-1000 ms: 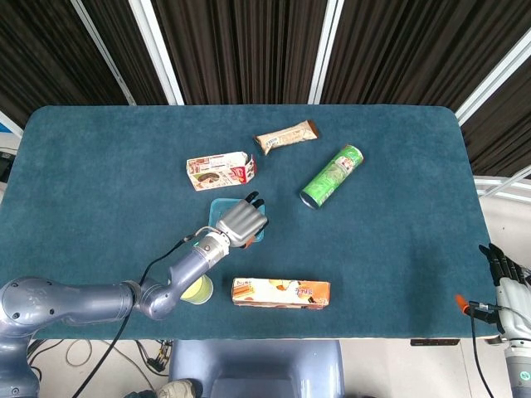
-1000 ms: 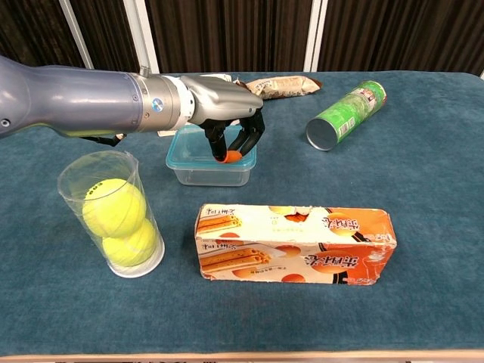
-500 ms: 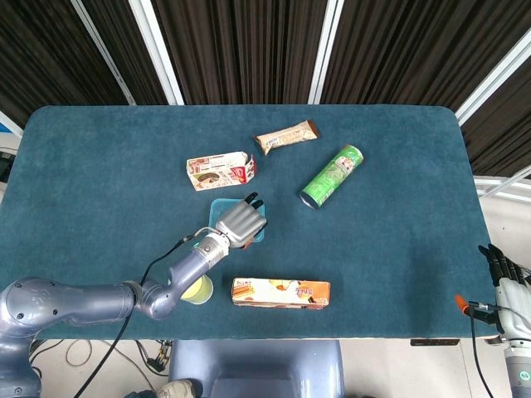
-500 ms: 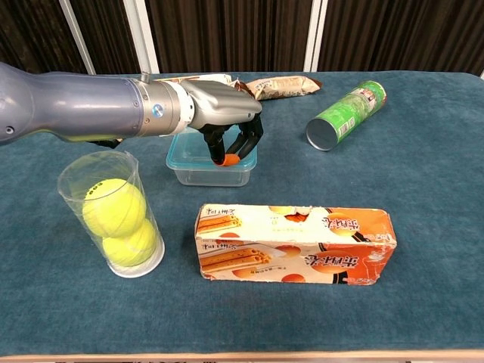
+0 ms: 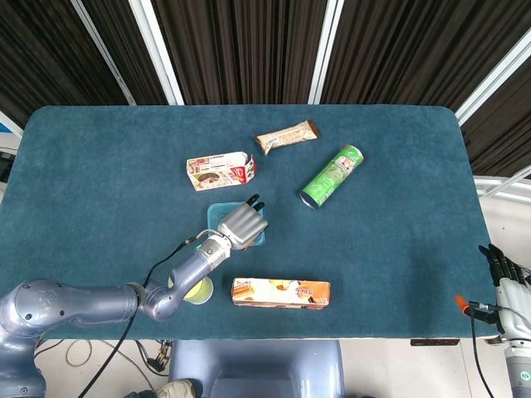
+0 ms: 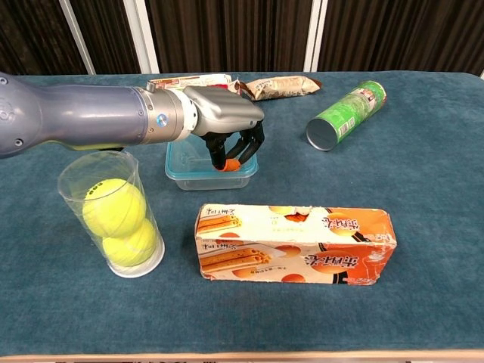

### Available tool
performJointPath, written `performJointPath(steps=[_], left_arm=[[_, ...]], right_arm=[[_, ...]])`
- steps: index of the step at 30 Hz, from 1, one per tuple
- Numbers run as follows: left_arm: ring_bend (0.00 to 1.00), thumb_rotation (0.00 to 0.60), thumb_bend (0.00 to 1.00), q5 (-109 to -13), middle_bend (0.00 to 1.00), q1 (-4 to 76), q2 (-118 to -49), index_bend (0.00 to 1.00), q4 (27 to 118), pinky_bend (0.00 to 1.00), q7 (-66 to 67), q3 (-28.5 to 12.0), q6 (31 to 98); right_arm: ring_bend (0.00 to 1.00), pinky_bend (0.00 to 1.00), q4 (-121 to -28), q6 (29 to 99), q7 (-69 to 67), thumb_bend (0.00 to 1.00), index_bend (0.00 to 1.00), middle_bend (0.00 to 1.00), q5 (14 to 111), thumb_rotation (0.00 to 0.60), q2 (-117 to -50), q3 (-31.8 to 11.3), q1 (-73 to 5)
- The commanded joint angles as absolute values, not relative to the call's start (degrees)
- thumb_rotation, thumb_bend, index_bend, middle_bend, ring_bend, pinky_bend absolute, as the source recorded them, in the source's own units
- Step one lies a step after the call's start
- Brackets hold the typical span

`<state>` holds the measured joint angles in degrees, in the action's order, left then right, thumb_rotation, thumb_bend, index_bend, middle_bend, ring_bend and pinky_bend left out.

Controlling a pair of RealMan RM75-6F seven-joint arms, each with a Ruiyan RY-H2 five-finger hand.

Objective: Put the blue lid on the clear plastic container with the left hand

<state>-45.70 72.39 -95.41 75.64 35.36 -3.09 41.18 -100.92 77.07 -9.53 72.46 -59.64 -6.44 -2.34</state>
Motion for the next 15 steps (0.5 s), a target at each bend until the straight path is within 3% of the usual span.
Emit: performJointPath(steps=[1, 15], left_arm=[[0.13, 0.6, 0.53, -46.2, 0.57, 72.3, -96.1, 0.7, 75.2, 0.07, 35.8, -2.9, 41.7], [0.13, 0.6, 0.53, -47.2, 0.58, 71.7, -98.1, 0.7, 73.6, 0.07, 37.5, -3.0, 43.1]], right_arm=[[0.0, 0.0, -100.9, 77.1, -9.5, 0.29, 0.1, 0.0, 72.5, 0.6, -59.6, -6.4, -2.3], [0.0, 0.0, -100.9, 77.2, -9.6, 0.29, 0.1, 0.0, 72.5, 0.6, -59.6, -6.6, -2.3]])
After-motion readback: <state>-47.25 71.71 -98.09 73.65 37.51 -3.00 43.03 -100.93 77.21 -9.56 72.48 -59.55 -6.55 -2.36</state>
